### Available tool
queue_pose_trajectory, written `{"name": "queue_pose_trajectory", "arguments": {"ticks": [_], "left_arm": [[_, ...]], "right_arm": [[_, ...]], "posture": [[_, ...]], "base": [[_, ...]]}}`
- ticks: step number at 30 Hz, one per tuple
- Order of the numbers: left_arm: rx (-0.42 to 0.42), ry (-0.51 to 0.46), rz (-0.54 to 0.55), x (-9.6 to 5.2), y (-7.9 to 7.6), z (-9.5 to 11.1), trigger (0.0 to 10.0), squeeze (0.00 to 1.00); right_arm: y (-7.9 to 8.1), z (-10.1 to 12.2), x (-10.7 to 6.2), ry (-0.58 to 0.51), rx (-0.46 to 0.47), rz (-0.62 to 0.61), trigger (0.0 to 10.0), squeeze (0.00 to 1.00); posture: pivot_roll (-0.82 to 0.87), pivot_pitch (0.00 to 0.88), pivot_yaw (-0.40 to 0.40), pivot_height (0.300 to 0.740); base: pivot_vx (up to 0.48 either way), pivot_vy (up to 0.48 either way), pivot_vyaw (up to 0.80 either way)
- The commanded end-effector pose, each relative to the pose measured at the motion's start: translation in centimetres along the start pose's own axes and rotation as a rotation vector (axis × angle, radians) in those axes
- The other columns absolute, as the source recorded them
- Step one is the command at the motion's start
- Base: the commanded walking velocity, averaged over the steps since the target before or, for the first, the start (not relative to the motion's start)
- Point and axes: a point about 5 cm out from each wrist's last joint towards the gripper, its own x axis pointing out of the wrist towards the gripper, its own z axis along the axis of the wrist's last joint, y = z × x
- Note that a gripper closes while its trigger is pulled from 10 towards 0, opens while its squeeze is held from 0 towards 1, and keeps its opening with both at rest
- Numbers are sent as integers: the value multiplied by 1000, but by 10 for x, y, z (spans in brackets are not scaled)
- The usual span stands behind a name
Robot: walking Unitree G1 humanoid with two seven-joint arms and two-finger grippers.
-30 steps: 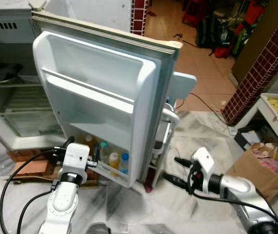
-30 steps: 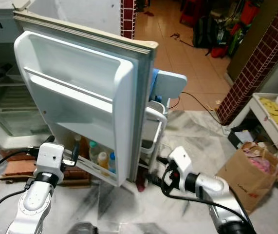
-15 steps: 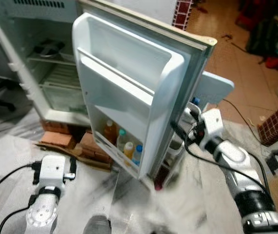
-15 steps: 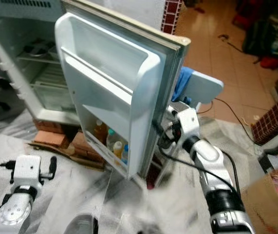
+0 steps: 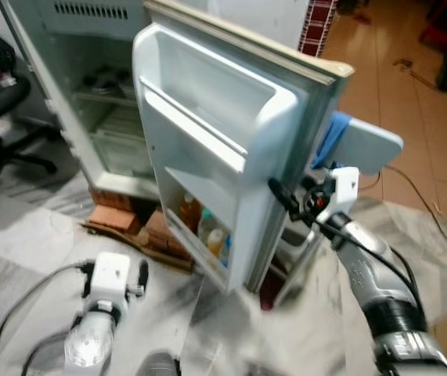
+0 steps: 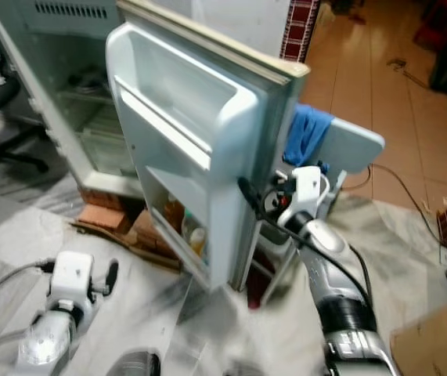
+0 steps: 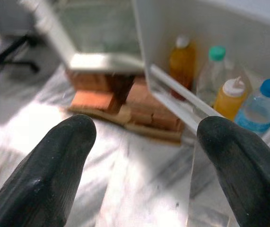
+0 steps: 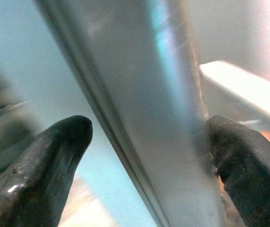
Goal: Restocking fridge
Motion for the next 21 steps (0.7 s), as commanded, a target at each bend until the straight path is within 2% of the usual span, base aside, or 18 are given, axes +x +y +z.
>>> {"name": "queue_pose_trajectory", "arguments": {"ticks": [1, 5, 8, 13, 14, 17, 19, 20, 21], "left_arm": [[2, 24, 11, -1, 5, -6, 10000, 0], [-2, 42, 17, -2, 7, -13, 10000, 0], [-3, 61, 20, -1, 9, -21, 10000, 0], [0, 76, 21, -1, 10, -27, 10000, 0], [1, 79, 22, -1, 9, -29, 10000, 0], [11, 86, 21, 0, 9, -33, 10000, 0], [22, 83, 21, 1, 9, -35, 10000, 0], [27, 84, 30, 3, 10, -39, 10000, 0], [25, 82, 53, 6, 14, -42, 10000, 0]], "right_arm": [[55, 10, 12, -22, 89, 399, 10000, 0], [51, -1, 7, 31, 96, 388, 10000, 0], [38, -23, -3, 141, 65, 339, 10000, 0], [38, -43, -27, 304, 66, 420, 10000, 0], [38, -51, -36, 389, 53, 431, 10000, 0], [32, -62, -42, 470, -9, 391, 10000, 0], [24, -64, -38, 462, -24, 312, 10000, 0], [11, -63, -28, 416, -114, 176, 10000, 0], [-2, -59, -18, 353, -131, 14, 10000, 0]], "posture": [[165, 55, -74, 740], [166, 57, -76, 740], [171, 65, -79, 740], [178, 69, -83, 740], [180, 70, -85, 740], [182, 74, -85, 740], [183, 76, -86, 740], [183, 81, -86, 740], [181, 86, -87, 740]], "base": [[0, 0, 0], [0, 0, 0], [0, 0, 0], [0, 0, 0], [0, 0, 0], [0, 0, 0], [0, 0, 0], [0, 0, 0], [0, 0, 0]]}}
